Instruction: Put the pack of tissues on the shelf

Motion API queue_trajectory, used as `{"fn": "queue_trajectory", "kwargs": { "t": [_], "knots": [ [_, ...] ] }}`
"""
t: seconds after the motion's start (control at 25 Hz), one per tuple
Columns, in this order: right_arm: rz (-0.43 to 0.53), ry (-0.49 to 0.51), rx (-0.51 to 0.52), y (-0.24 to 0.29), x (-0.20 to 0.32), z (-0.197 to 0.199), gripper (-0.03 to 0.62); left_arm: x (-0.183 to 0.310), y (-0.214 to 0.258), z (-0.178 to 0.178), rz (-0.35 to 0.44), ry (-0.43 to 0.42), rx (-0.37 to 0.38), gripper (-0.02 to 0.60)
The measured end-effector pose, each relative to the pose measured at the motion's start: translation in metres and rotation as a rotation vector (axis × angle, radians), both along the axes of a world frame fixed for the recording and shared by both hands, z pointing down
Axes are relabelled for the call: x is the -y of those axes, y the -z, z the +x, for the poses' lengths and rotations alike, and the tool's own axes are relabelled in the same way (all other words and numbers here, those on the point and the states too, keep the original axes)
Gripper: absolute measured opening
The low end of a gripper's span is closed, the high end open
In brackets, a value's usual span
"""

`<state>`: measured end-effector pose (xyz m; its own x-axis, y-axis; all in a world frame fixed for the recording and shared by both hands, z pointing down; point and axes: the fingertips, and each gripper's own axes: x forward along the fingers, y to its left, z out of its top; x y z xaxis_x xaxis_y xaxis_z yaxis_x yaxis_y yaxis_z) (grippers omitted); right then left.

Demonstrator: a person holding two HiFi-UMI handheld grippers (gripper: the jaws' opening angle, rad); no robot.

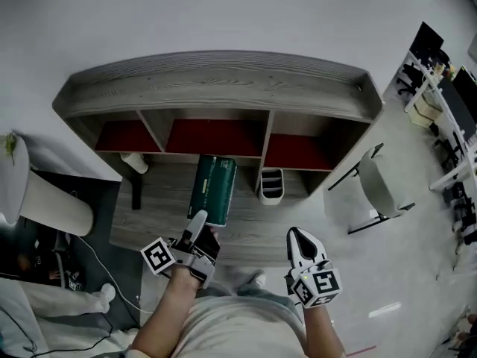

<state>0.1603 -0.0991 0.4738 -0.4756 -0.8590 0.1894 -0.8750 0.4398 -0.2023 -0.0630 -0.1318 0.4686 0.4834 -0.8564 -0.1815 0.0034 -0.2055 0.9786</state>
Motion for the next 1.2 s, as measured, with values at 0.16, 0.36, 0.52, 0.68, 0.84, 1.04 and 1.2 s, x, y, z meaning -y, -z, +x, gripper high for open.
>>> {"fn": "queue_trajectory", "kwargs": {
  "t": [0.16,0.36,0.52,0.68,0.84,1.04,1.2],
  "knots": [
    [-0.033,0.000,0.044,-0.011,0.013,0.022,0.028,0.021,0.004,0.017,-0.016,0.035,-0.001,0.344],
    [-0.056,-0.021,0.051,-0.018,0.023,0.039,0.028,0.057,0.004,0.029,-0.033,0.042,0.007,0.344],
    [-0.063,-0.075,0.045,-0.021,0.028,0.054,0.028,0.083,-0.001,0.037,-0.052,0.025,0.004,0.344],
    [-0.060,-0.141,0.036,-0.018,0.032,0.065,0.028,0.106,-0.006,0.046,-0.075,-0.001,-0.019,0.344],
    [-0.056,-0.196,0.025,-0.014,0.034,0.070,0.028,0.127,-0.006,0.055,-0.082,-0.032,-0.033,0.345],
    [-0.055,-0.256,0.010,-0.010,0.035,0.074,0.028,0.148,-0.004,0.065,-0.084,-0.052,-0.062,0.344],
    [-0.052,-0.288,0.001,-0.007,0.035,0.074,0.028,0.160,0.000,0.071,-0.076,-0.079,-0.083,0.347]
  ]
}}
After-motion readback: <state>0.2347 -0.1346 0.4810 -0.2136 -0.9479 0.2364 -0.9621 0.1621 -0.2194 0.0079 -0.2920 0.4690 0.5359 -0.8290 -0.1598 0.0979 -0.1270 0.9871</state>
